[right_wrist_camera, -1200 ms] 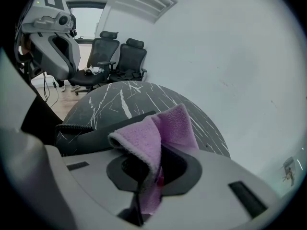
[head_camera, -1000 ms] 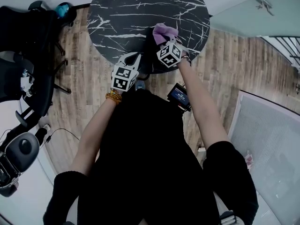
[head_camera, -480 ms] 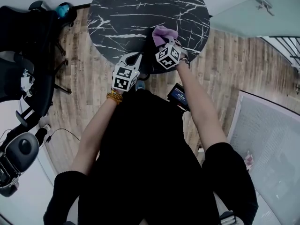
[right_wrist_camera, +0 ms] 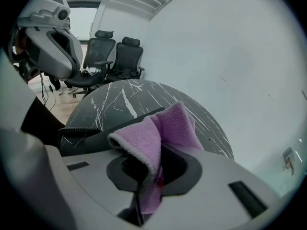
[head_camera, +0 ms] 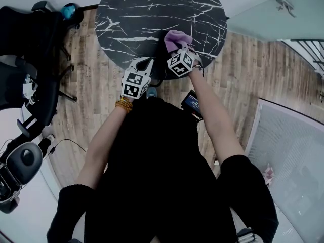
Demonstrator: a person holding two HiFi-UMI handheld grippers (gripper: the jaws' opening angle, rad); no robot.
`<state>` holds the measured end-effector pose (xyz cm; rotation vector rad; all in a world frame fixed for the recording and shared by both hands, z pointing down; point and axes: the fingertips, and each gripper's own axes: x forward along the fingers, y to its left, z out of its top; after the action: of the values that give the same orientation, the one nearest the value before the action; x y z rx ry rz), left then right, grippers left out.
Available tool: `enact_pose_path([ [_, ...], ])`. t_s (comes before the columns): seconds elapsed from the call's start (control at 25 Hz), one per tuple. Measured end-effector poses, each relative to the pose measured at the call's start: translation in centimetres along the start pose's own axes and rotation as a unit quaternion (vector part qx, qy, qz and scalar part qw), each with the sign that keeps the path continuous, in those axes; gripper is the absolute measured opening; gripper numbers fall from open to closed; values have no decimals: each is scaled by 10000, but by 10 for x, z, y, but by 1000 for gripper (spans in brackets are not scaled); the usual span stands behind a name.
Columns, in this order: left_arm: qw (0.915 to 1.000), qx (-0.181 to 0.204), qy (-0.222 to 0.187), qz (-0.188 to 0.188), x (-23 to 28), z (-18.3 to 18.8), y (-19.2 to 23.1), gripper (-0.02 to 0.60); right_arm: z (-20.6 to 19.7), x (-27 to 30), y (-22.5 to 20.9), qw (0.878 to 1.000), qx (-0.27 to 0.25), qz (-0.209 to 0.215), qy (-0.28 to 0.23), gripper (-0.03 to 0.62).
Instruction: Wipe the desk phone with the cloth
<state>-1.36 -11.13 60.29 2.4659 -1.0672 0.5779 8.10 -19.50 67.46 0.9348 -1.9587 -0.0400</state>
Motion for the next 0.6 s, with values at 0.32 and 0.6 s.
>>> enact_pose_path([
  [0.32,10000,62,-9,14,-2,1,0,14,-3,0,6,10000,88,-30,17,58],
  [0.6,10000,74,23,10,-2,-1,-2,14,-4,-1,18,9998,183,44,59,58],
])
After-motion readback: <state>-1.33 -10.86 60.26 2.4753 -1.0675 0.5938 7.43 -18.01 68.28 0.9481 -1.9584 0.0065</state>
